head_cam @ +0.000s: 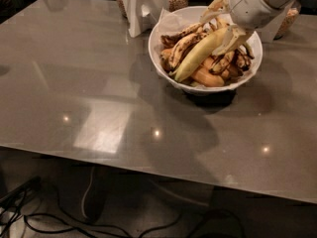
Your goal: Pick banana from white bowl
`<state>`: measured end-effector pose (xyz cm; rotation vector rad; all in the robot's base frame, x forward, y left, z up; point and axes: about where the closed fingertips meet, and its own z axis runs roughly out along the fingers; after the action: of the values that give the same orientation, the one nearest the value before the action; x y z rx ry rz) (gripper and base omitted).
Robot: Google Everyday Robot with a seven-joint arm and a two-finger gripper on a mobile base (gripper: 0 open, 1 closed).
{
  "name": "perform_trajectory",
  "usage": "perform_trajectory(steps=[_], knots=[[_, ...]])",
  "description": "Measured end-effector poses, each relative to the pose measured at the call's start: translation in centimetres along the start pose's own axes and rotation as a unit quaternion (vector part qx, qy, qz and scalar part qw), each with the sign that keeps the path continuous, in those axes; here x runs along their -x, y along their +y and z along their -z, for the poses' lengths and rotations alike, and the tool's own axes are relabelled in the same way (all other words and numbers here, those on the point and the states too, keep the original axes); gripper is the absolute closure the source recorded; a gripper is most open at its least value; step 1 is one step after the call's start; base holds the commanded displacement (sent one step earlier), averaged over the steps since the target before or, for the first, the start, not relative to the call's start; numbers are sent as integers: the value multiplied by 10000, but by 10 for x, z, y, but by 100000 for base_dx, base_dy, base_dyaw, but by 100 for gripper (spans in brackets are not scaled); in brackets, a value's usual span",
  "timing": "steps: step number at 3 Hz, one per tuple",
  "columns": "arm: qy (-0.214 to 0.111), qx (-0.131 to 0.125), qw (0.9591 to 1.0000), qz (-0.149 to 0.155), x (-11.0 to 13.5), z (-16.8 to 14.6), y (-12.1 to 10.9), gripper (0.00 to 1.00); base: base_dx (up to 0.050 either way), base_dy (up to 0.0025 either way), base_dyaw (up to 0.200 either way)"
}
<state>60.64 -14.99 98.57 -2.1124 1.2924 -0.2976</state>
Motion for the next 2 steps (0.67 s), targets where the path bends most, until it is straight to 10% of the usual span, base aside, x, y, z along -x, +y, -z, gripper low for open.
perform_trajectory(steps=[2], knots=[[300, 223, 9990, 238, -14, -12, 3, 46, 0, 0, 0]])
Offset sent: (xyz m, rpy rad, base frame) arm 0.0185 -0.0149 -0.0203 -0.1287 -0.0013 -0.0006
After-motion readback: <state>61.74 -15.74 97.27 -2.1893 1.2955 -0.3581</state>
